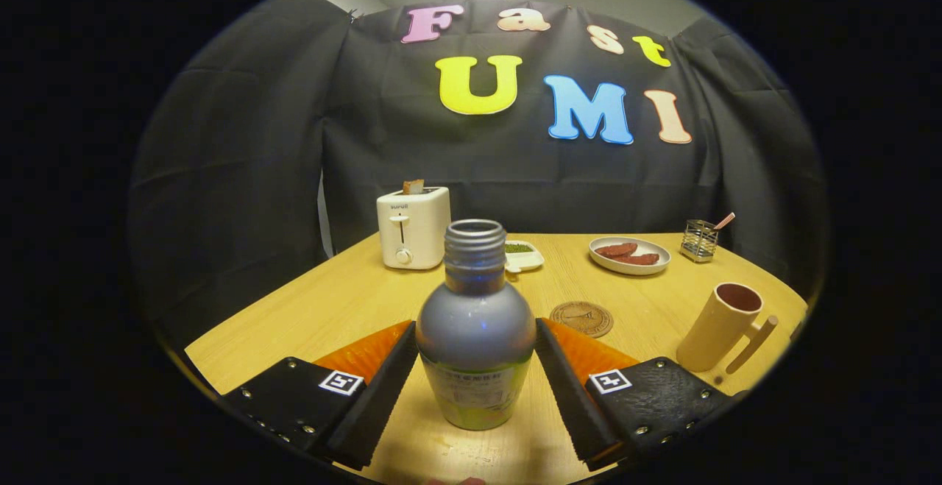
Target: Take the bottle from table, then pour the juice into the cup, finally place the bottle on the coaster
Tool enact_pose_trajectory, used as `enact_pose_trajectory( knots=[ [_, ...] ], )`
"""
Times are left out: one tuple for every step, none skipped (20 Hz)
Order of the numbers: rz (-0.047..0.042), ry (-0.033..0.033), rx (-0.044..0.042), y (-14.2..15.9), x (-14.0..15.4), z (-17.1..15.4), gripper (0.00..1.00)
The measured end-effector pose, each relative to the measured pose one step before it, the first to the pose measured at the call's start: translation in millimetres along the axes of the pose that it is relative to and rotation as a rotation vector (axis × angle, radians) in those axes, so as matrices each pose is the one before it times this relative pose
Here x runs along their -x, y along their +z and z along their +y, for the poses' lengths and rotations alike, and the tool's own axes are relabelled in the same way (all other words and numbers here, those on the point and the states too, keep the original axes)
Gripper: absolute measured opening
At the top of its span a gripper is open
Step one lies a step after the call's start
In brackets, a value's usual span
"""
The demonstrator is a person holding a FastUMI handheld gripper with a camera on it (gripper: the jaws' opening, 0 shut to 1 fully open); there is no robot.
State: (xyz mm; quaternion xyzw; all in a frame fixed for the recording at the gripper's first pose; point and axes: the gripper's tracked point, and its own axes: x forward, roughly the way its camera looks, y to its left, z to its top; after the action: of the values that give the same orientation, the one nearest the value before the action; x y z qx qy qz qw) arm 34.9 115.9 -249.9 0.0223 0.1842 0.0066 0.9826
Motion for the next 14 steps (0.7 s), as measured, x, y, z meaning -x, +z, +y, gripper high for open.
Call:
enact_pose_trajectory(
  knots=[
    [0.00921,0.00178,-0.00654,-5.07,-0.56,0.32,0.96],
    [0.01024,0.00065,-0.00659,-4.64,-0.54,0.2,0.96],
    [0.00969,-0.00002,-0.00477,-3.43,0.17,-0.2,0.96],
    [0.00801,0.00088,-0.00392,-3.1,0.0,0.3,0.96],
    [0.00746,0.0019,-0.00196,-2.69,0.18,0.65,0.96],
    [0.00902,-0.00163,0.00244,-4.25,0.32,-0.38,0.96],
    [0.00903,-0.00083,0.00374,-3.15,0.66,-0.35,0.96],
    [0.00924,-0.00069,0.0027,-4.02,-0.25,0.21,0.96],
    [0.00724,0.00086,0.00252,-2.42,-0.43,-0.26,0.96],
    [0.00884,0.00162,0.00122,-3.31,0.04,1.05,0.96],
    [0.00793,0.00212,0.00174,-2.16,0.09,0.37,0.96],
    [0.00358,0.00147,0.00479,-0.44,-0.44,0.8,0.96],
    [0.00277,0.00088,0.00466,1.05,-0.76,0.39,0.94],
    [0.00145,0.00033,0.00208,-1.5,-0.91,0.3,0.94]
  ],
)
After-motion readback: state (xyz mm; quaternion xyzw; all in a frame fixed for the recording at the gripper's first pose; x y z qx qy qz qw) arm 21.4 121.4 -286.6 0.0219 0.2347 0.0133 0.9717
